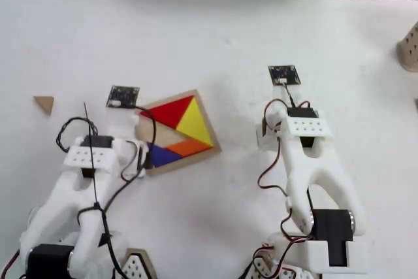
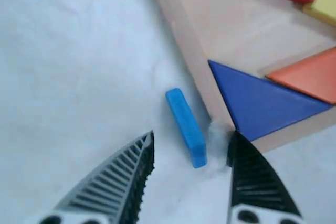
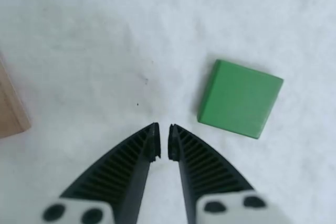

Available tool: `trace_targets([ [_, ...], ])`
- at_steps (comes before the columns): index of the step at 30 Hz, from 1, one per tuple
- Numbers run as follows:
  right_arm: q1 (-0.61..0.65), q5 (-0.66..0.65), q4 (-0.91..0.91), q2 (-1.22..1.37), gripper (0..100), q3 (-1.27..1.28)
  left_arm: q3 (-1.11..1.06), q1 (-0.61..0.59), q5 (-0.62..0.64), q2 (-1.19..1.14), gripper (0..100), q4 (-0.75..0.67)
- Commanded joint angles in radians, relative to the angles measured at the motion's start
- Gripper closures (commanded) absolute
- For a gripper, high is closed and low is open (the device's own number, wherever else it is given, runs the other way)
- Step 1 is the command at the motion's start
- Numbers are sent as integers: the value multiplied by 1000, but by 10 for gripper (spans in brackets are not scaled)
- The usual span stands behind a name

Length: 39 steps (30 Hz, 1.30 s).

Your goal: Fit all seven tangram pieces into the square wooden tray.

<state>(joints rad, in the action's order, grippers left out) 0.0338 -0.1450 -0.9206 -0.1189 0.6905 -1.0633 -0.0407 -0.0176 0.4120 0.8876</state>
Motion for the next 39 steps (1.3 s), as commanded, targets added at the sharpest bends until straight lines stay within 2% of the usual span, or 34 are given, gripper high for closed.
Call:
trace_targets([
  [1,5,-18,12,-5,961,-41,54,-10,74,-5,767,-23],
  [7,4,-18,10,-5,961,-41,51,18,89,-7,774,-15],
  [13,2,-18,10,-5,961,-41,54,27,89,-7,893,-9],
  [23,2,-18,10,-5,961,-41,52,28,89,-7,871,-8],
  [27,2,-18,10,-5,961,-41,54,30,86,-7,979,-11],
  [33,1,-18,10,-5,961,-41,55,97,86,-5,978,-11],
  [39,1,-18,10,-5,961,-41,55,91,86,1,978,-25],
])
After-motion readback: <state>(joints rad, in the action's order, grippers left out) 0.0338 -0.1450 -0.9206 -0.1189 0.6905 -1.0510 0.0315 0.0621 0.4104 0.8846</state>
